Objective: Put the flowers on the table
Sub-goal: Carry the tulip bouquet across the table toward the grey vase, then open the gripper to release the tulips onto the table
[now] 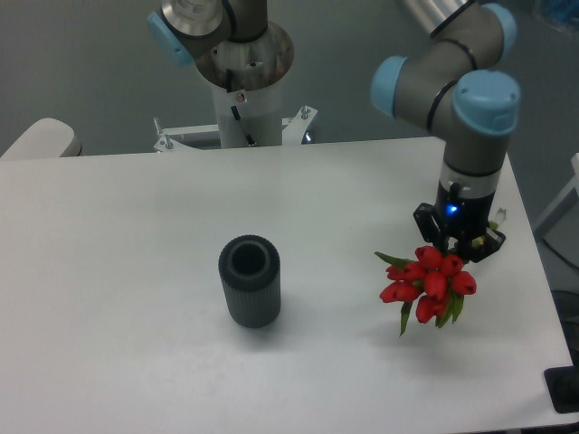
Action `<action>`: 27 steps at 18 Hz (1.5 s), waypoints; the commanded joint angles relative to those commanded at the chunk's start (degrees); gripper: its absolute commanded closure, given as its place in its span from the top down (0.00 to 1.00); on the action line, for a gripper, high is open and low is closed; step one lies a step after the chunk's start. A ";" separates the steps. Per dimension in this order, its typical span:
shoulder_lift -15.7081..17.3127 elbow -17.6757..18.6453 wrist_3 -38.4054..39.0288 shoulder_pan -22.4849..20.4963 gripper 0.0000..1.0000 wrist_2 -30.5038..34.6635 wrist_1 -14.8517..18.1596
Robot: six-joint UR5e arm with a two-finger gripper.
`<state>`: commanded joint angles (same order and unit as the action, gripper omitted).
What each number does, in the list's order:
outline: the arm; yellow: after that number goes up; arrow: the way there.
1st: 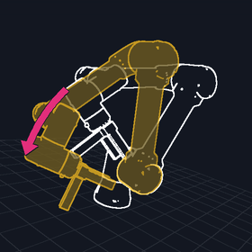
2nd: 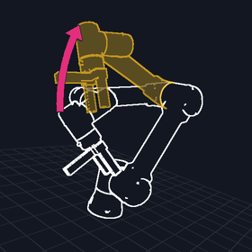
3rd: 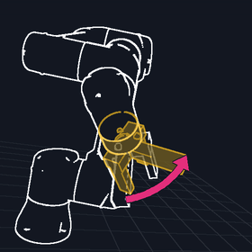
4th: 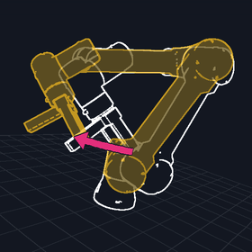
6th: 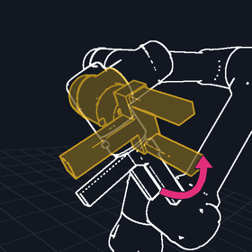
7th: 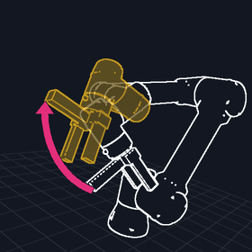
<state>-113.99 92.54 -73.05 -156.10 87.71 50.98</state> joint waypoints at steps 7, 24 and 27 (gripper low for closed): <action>-2.02 1.06 3.70 0.97 0.33 0.52 -0.70; -4.75 2.12 3.09 5.01 0.44 2.11 -4.66; -4.22 0.36 3.09 5.80 1.00 2.11 -5.10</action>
<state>-118.21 92.91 -69.96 -150.30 89.82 45.88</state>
